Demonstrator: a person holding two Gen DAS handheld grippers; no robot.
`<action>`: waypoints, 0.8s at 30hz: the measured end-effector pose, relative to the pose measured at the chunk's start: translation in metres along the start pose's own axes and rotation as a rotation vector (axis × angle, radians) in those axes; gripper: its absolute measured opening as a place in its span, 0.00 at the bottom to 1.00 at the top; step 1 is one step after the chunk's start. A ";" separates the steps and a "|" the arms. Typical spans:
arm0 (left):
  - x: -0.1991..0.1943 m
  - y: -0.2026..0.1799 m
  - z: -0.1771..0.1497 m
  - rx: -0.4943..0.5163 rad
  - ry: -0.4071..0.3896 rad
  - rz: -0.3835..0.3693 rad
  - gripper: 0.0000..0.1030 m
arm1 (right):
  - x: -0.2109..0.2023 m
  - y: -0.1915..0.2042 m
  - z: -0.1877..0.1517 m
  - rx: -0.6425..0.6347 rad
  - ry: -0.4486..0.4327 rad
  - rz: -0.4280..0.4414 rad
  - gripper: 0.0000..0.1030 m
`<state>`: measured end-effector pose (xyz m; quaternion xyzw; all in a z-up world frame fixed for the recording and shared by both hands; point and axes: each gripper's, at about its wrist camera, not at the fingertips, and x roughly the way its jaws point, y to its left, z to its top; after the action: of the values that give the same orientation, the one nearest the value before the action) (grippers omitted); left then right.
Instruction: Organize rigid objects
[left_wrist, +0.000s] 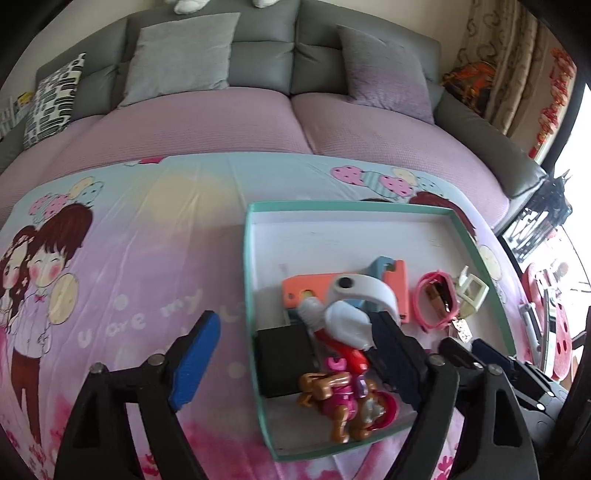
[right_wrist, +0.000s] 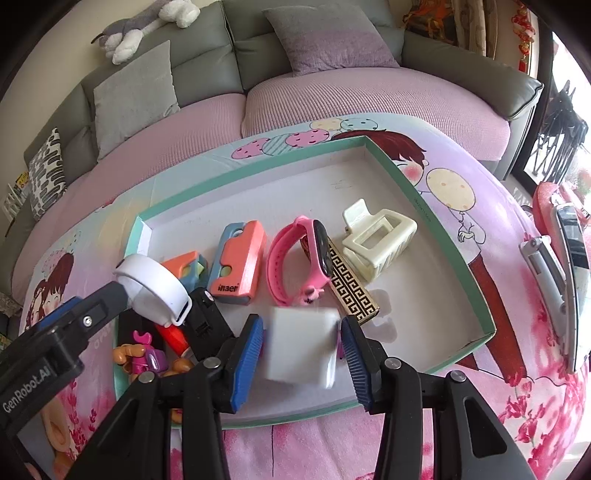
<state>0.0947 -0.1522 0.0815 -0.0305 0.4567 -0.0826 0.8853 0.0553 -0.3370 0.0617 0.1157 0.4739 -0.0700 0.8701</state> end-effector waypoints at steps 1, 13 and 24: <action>-0.001 0.003 -0.001 -0.005 -0.001 0.013 0.83 | -0.001 0.000 0.000 -0.004 -0.001 -0.006 0.57; -0.015 0.033 -0.020 -0.062 -0.001 0.192 0.83 | -0.013 0.014 -0.001 -0.057 -0.006 0.004 0.67; -0.024 0.040 -0.039 -0.044 0.034 0.297 0.83 | -0.018 0.023 -0.006 -0.087 -0.002 0.010 0.93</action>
<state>0.0537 -0.1081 0.0726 0.0195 0.4726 0.0590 0.8791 0.0458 -0.3130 0.0768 0.0799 0.4752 -0.0448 0.8751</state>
